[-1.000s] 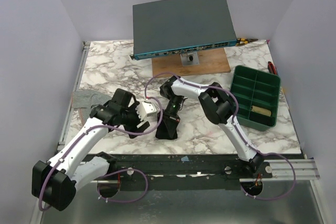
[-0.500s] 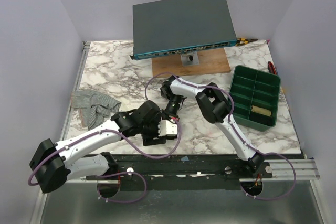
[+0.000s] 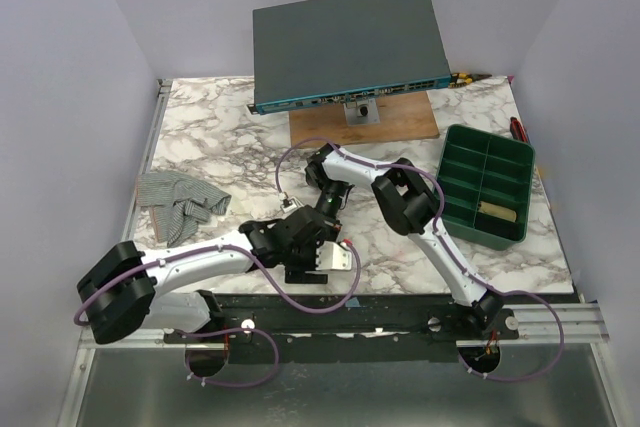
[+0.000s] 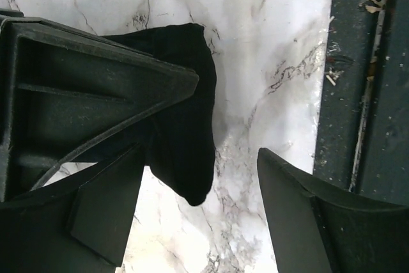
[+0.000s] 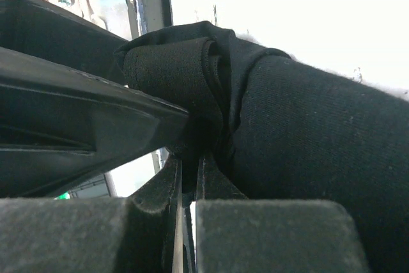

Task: Roll the underwear
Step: Roll the underwear to the center of the board.

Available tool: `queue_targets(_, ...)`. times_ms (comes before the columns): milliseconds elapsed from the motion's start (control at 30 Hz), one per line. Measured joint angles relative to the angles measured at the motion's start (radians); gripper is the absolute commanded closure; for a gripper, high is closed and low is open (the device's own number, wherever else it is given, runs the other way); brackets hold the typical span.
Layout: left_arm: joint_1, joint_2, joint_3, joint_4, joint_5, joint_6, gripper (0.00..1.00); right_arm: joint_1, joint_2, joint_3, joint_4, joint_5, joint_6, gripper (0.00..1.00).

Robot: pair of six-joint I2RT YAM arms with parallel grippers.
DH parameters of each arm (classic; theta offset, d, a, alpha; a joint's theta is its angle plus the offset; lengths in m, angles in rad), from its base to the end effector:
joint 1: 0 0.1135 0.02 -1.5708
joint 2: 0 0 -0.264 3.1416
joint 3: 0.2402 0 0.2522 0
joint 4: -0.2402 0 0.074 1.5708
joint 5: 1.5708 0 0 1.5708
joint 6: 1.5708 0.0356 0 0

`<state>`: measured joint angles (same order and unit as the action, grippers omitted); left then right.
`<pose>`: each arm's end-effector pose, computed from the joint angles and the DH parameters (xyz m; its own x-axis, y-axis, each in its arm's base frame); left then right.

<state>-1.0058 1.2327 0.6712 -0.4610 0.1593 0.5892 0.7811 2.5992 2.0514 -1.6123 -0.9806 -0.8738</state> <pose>0.1176 -0.1961 0.1898 0.1081 0.8542 -0.5086 0.9840 -0.0191 0.1771 0.2876 0.3268 0.0954 -0.3300 -0.9280 -0.1728 -0.4937 0.0136 0.8695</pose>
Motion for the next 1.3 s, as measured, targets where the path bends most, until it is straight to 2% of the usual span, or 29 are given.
queue_targets(100, -0.003, 0.023, -0.006, 0.032, -0.019, 0.01, 0.25, 0.0, 0.0, -0.002, 0.001, 0.0, 0.0, 0.99)
queue_targets(233, -0.004, 0.066, -0.007, 0.07, -0.038, 0.017, 0.38, 0.0, -0.002, -0.006, 0.003, 0.0, 0.0, 0.99)
queue_targets(333, -0.004, 0.093, -0.007, 0.083, -0.04, 0.017, 0.43, -0.002, -0.004, -0.012, 0.006, -0.001, 0.0, 0.99)
queue_targets(533, -0.004, 0.125, -0.015, 0.105, -0.04, 0.011, 0.69, -0.002, -0.005, -0.013, 0.008, -0.001, 0.003, 0.98)
queue_targets(633, -0.004, 0.138, -0.015, 0.119, -0.048, 0.002, 0.84, -0.002, -0.006, -0.015, 0.009, -0.001, 0.013, 0.92)
queue_targets(733, -0.003, 0.146, -0.014, 0.126, -0.052, -0.007, 0.95, -0.005, -0.019, -0.038, 0.029, -0.002, 0.034, 0.79)
queue_targets(867, 0.0, 0.149, -0.012, 0.129, -0.051, -0.018, 1.0, -0.018, -0.066, -0.108, 0.099, -0.01, 0.081, 0.64)
queue_targets(933, 0.006, 0.151, -0.01, 0.129, -0.049, -0.021, 1.0, -0.026, -0.094, -0.148, 0.131, -0.021, 0.108, 0.46)
queue_targets(967, 0.013, 0.153, -0.008, 0.129, -0.044, -0.023, 1.0, -0.03, -0.106, -0.167, 0.141, -0.03, 0.121, 0.42)
queue_targets(1133, 0.058, 0.161, 0.004, 0.124, 0.008, -0.038, 1.0, -0.068, -0.167, -0.262, 0.194, -0.043, 0.172, 0.35)
queue_targets(1300, 0.13, 0.175, 0.021, 0.12, 0.089, -0.056, 1.0, -0.1, -0.247, -0.378, 0.315, -0.028, 0.235, 0.34)
